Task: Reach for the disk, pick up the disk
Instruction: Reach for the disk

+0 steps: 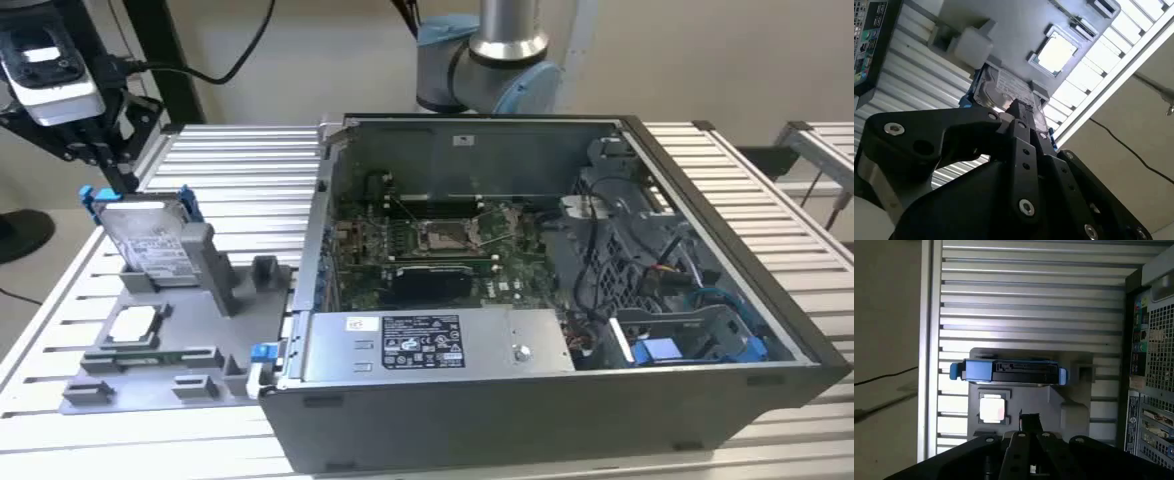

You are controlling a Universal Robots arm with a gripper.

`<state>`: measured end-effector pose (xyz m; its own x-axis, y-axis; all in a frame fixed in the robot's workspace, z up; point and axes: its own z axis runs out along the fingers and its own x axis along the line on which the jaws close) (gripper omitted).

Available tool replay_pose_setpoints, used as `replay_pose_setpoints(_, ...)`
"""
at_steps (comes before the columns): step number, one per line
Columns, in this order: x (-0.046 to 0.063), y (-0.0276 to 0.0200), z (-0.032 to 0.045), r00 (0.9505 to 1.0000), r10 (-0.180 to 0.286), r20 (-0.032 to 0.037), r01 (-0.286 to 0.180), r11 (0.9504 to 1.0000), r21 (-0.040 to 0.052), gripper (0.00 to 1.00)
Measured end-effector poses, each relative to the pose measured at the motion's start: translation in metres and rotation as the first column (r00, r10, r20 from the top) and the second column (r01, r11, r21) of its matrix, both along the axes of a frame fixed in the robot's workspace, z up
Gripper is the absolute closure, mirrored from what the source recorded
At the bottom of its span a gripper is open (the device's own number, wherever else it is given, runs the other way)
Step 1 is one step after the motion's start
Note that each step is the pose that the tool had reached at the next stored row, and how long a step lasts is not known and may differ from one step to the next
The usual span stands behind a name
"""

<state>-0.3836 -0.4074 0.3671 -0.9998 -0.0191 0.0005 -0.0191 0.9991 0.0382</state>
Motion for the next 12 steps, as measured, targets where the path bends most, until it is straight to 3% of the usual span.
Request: replay_pose_setpoints(12,0.0000,0.0000,0.0000,1.0000,0.000,0.0000,0.000,1.0000,0.0000,1.00)
